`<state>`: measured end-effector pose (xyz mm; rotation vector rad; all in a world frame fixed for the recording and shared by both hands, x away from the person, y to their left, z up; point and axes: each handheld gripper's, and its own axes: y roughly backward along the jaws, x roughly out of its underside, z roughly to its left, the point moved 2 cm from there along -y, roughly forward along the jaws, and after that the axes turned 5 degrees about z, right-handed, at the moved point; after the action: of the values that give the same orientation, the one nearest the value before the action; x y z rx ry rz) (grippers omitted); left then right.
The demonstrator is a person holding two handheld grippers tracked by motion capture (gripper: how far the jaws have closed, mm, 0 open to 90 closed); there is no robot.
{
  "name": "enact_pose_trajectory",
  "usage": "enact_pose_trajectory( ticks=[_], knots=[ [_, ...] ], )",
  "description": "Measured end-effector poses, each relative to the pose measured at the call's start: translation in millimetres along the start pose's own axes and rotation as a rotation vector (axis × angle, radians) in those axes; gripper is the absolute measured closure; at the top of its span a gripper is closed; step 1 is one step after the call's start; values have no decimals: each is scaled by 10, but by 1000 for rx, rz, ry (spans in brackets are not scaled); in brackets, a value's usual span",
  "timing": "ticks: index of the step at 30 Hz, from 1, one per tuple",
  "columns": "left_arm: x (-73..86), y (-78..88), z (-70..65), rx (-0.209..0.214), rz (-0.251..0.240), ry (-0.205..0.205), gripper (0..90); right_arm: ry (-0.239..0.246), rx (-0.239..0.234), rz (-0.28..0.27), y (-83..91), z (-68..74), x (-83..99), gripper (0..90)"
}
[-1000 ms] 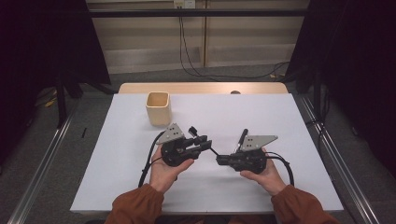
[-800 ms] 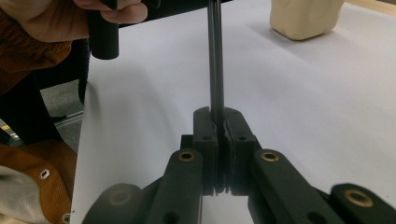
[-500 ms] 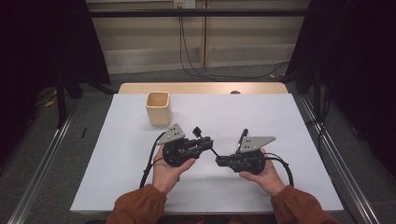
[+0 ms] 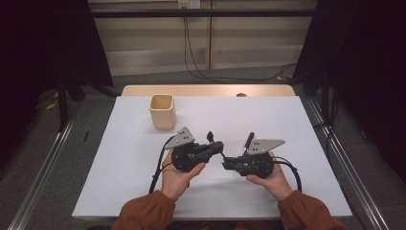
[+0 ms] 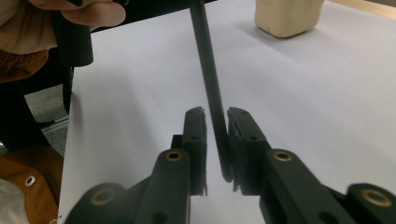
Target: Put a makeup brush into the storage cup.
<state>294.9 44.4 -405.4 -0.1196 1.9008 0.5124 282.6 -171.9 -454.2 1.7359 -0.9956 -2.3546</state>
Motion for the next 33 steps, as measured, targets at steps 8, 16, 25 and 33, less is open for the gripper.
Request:
enact_pose_trajectory(
  ticks=[8,16,25,33],
  knots=[
    [-3,29,53,-19,13,25,857,-18,-18,1,17,7,-3,631],
    [-24,86,96,-32,10,27,857,-68,4,-40,97,-32,-23,394],
    [-28,105,82,-39,31,9,857,-142,11,-68,119,-94,-24,118],
    [-41,156,82,-44,60,-8,857,-148,67,-107,179,-111,-24,10]
  ],
)
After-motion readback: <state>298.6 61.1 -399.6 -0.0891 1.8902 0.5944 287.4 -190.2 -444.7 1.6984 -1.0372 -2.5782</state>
